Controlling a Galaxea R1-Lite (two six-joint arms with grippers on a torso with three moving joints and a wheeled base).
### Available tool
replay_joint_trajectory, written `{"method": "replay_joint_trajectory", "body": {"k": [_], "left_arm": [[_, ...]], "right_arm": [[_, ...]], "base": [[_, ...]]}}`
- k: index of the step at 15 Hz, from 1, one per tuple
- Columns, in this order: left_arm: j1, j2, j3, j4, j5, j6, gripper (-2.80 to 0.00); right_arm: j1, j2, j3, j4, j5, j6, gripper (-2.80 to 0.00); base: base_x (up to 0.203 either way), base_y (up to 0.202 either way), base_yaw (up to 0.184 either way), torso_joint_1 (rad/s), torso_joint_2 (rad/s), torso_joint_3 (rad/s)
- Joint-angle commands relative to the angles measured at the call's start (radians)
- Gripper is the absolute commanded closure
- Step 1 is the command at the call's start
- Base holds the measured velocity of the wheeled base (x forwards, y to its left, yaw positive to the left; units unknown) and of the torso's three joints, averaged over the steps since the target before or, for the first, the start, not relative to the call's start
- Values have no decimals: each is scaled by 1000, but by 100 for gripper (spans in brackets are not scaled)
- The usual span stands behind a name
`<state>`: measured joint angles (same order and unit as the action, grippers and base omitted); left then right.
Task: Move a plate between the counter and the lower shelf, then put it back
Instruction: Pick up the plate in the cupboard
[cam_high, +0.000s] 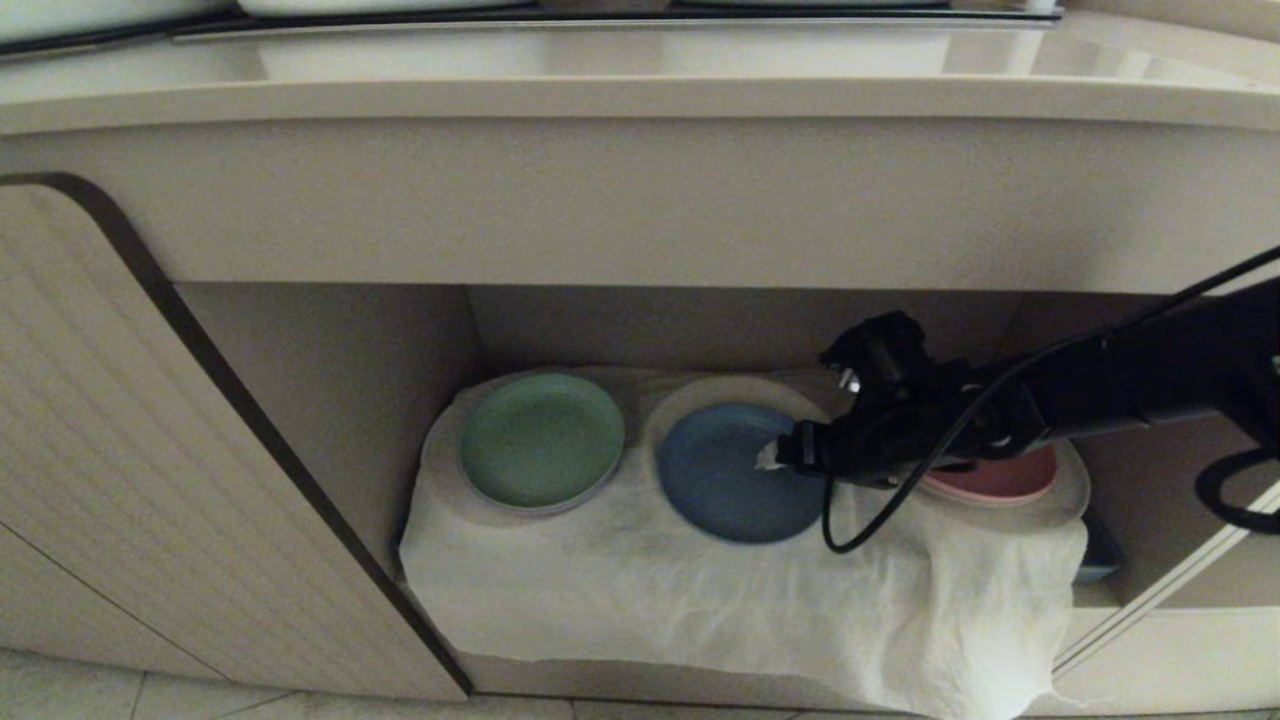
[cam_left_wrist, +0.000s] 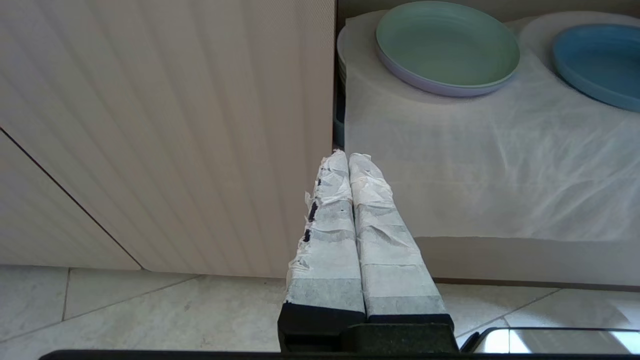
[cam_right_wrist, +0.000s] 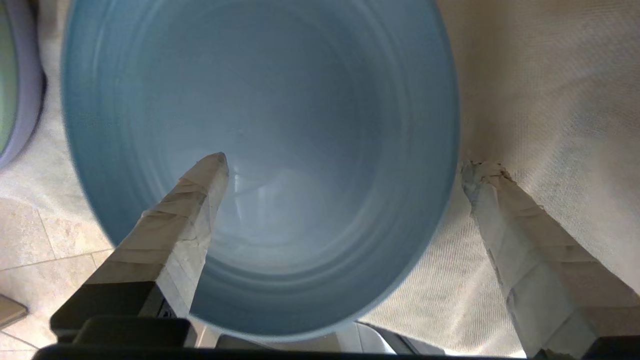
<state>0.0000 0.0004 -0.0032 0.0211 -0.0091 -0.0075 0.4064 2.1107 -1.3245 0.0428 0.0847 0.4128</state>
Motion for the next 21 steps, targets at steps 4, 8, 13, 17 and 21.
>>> {"method": "replay_joint_trajectory", "body": {"k": [4,8,13,17,21], "left_arm": [[0,0,0,0,0,-2,0],[0,0,0,0,0,0,0],[0,0,0,0,0,0,0],[0,0,0,0,0,0,0],[0,0,0,0,0,-1,0]], "right_arm": [[3,24,-16,0,1,1,-280],[4,31,-24,-3,1,1,-280],[3,31,-24,-1,1,0,-280],[3,29,-24,-1,1,0,-280],[3,28,-22,-1,0,0,-280]], "base": [[0,0,0,0,0,0],[0,0,0,0,0,0],[0,0,0,0,0,0],[0,0,0,0,0,0],[0,0,0,0,0,0]]}}
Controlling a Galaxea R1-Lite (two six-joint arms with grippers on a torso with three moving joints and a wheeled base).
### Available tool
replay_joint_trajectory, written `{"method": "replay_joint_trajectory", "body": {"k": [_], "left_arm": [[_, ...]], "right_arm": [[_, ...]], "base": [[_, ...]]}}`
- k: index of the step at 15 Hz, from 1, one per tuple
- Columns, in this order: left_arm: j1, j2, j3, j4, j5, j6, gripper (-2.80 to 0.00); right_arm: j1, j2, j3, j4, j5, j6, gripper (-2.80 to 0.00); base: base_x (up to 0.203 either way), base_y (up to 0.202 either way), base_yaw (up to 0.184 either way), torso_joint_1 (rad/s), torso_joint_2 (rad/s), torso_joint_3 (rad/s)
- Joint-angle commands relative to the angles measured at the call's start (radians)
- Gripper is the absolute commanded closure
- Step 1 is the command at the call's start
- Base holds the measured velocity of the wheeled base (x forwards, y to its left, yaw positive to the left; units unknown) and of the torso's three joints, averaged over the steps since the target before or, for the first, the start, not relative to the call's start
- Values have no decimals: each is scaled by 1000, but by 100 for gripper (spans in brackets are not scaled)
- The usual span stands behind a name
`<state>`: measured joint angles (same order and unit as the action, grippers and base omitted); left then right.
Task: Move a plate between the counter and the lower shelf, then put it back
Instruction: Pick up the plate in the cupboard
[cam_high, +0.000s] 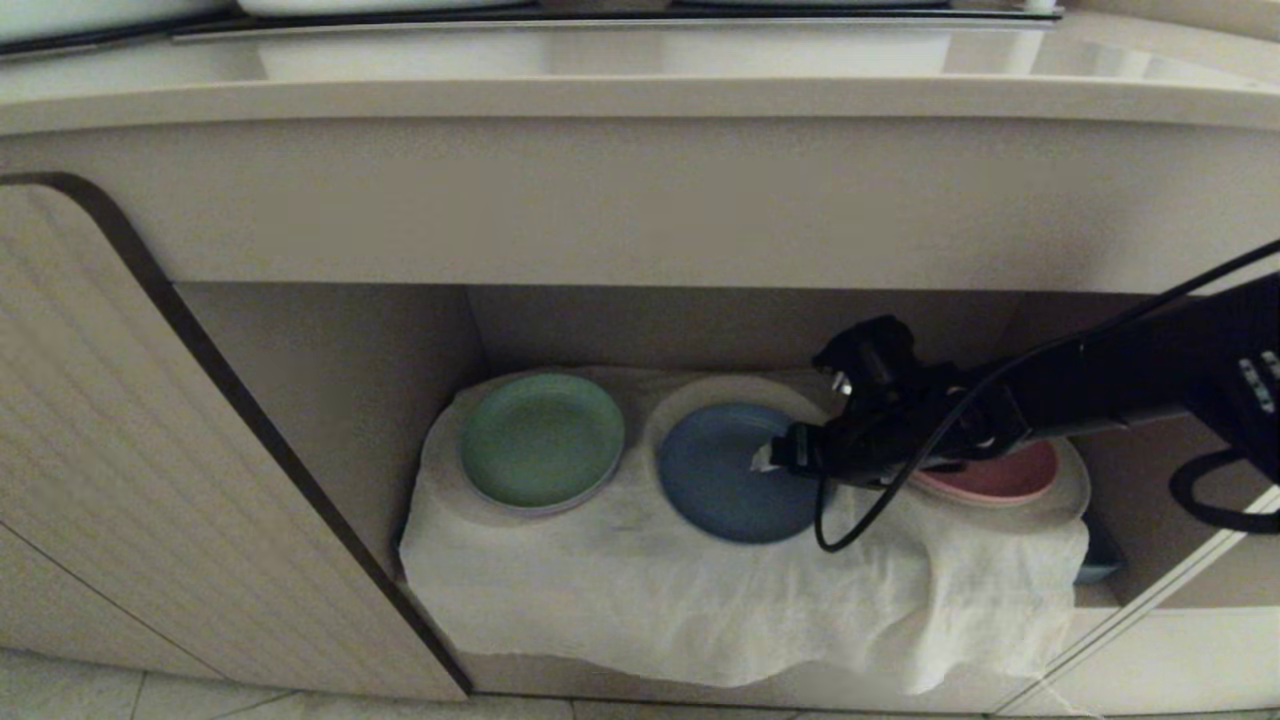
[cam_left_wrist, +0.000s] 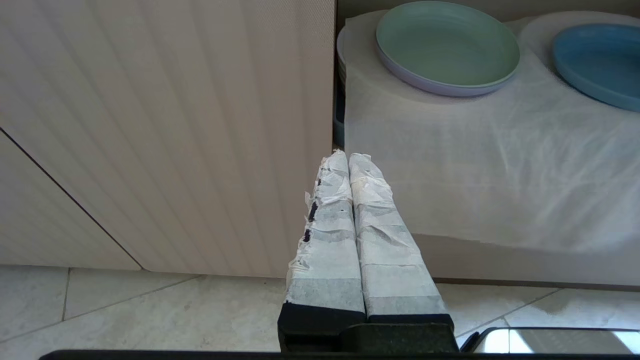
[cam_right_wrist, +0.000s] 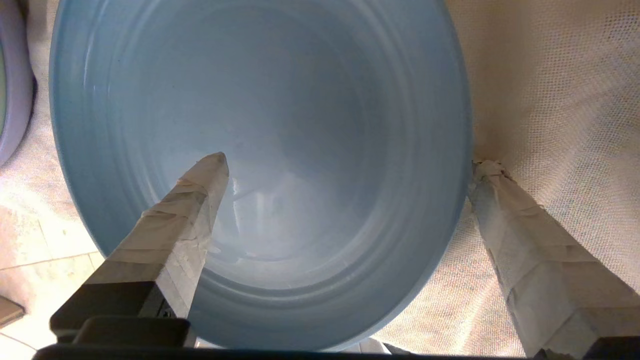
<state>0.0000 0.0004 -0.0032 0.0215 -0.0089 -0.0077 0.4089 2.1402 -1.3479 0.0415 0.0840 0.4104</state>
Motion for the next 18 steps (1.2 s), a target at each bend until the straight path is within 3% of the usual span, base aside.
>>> {"method": "replay_joint_trajectory", "body": {"k": [1,2,3,18], "left_arm": [[0,0,0,0,0,0,0],[0,0,0,0,0,0,0],[0,0,0,0,0,0,0],[0,0,0,0,0,-2,0]], "right_arm": [[1,-2,2,0,0,1,-280],[2,-2,3,0,0,1,-280],[1,0,3,3,1,1,0],[1,-5,4,7,0,1,0]], "base": [[0,0,0,0,0,0],[0,0,0,0,0,0],[0,0,0,0,0,0],[0,0,0,0,0,0]]}}
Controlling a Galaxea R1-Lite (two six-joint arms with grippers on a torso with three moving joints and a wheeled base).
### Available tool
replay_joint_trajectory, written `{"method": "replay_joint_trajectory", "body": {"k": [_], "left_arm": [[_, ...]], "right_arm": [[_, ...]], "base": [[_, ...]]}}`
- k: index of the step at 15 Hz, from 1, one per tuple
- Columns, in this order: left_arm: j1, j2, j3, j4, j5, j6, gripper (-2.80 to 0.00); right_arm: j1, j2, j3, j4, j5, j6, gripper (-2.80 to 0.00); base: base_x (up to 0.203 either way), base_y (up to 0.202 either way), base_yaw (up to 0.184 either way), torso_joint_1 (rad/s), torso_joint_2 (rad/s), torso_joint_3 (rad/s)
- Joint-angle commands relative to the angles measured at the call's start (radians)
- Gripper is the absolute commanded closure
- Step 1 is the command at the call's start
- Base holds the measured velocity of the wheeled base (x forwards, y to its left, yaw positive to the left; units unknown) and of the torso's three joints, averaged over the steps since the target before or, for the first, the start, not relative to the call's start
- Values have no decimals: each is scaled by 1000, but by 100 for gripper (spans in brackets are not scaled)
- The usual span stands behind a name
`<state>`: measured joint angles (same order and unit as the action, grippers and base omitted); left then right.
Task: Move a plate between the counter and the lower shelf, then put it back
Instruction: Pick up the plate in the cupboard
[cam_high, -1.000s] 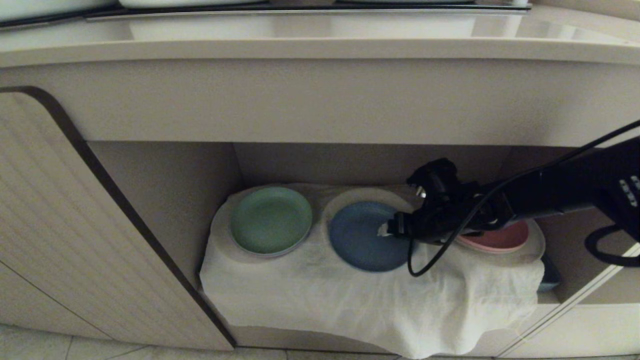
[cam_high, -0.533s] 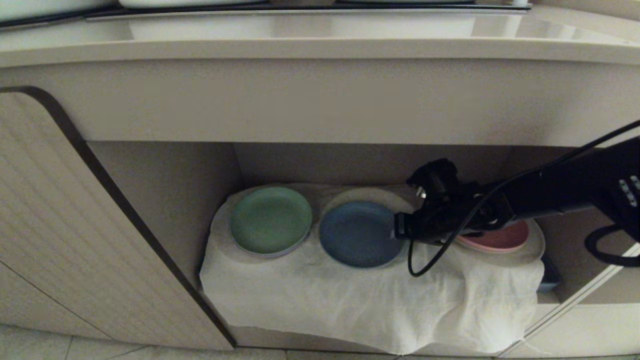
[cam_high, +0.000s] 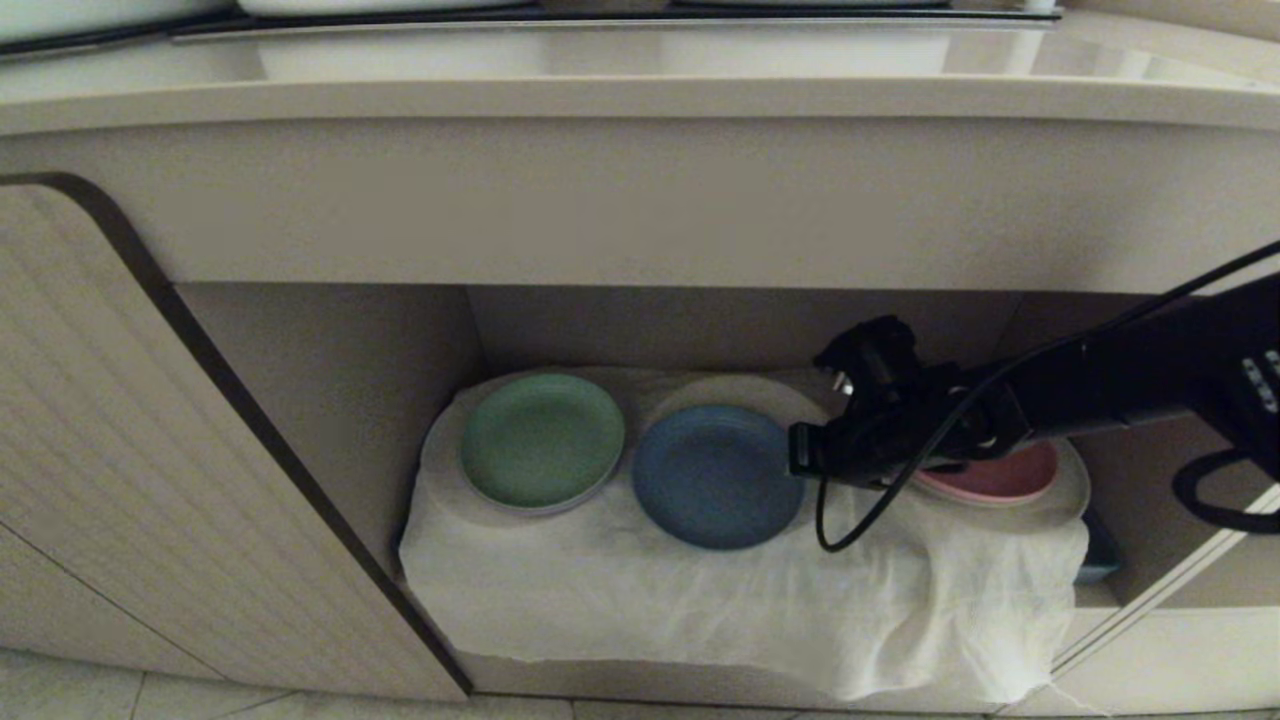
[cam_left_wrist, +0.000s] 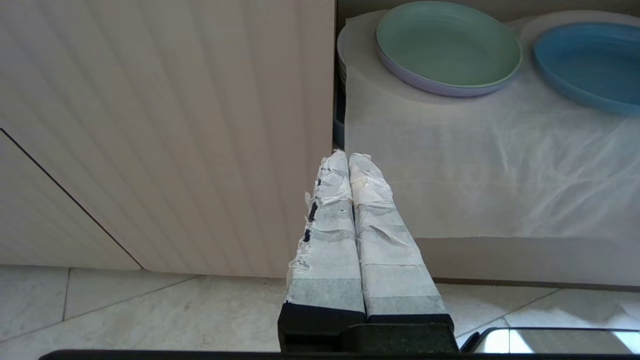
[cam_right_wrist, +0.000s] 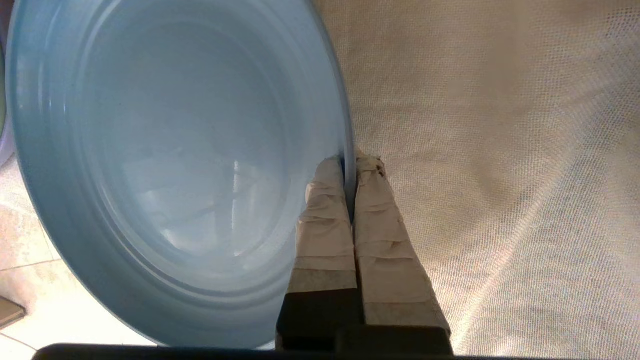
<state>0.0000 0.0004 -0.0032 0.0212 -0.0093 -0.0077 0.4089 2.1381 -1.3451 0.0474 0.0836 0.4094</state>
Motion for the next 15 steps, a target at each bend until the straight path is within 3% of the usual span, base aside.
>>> {"method": "replay_joint_trajectory", "body": {"k": [1,15], "left_arm": [[0,0,0,0,0,-2,0],[0,0,0,0,0,0,0]], "right_arm": [[1,-6,6,2,1,2,0],[-3,-165,155,90,4,0,0]], "base": [[0,0,0,0,0,0],[0,0,0,0,0,0]]}}
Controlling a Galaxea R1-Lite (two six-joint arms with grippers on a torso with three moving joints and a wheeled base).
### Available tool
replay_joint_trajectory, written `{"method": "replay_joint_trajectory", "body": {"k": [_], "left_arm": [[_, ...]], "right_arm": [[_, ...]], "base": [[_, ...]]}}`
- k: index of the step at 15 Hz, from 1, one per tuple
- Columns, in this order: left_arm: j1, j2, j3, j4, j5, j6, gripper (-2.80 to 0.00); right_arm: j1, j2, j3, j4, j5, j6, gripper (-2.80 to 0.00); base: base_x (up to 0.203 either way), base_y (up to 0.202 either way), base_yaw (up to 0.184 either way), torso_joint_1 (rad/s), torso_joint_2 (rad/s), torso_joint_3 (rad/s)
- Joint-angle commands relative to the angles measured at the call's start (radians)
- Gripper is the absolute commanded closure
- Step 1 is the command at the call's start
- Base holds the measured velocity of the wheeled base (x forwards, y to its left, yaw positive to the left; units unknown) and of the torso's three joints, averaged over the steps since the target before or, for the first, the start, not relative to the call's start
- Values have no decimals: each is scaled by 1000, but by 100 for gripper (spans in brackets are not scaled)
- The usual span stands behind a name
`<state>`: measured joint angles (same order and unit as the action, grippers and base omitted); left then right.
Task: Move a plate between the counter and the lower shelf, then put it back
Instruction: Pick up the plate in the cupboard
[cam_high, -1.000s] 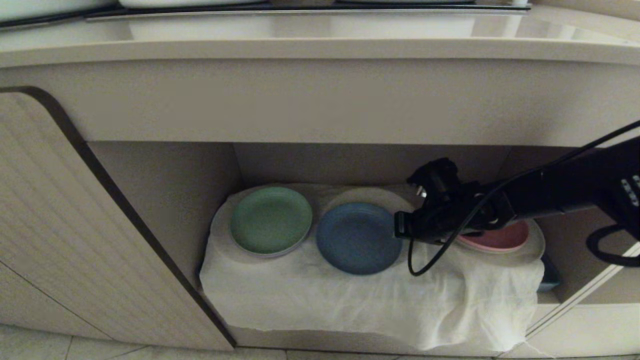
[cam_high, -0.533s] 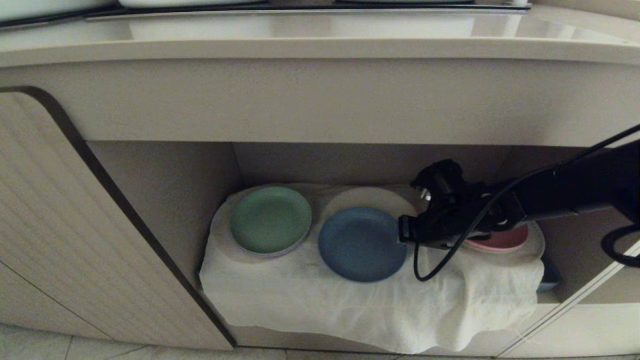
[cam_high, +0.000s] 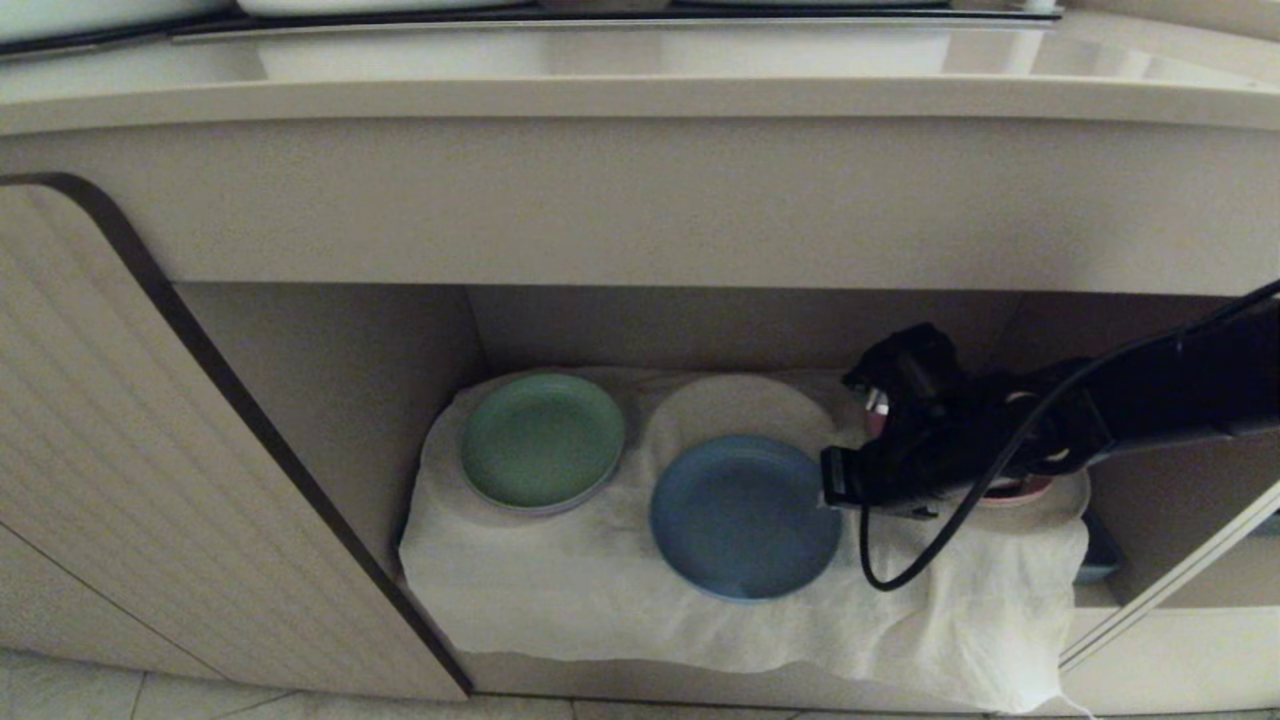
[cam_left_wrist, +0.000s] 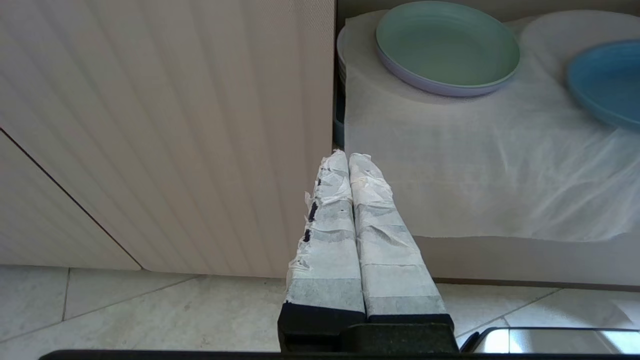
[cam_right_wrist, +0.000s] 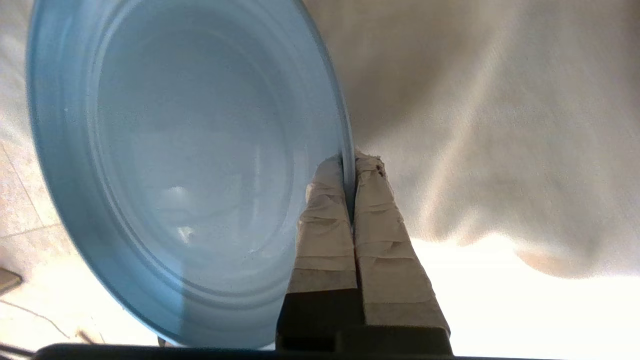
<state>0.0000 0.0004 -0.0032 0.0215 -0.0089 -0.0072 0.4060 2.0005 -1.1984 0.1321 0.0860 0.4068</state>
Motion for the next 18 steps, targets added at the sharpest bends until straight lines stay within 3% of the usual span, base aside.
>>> {"method": "replay_joint_trajectory", "body": {"k": [1,18], "left_arm": [[0,0,0,0,0,-2,0],[0,0,0,0,0,-2,0]], "right_arm": [[-4,-39,18,16,0,3,0],[-38,-370,346,18,1,1,0]], "base": [[0,0,0,0,0,0],[0,0,0,0,0,0]]}}
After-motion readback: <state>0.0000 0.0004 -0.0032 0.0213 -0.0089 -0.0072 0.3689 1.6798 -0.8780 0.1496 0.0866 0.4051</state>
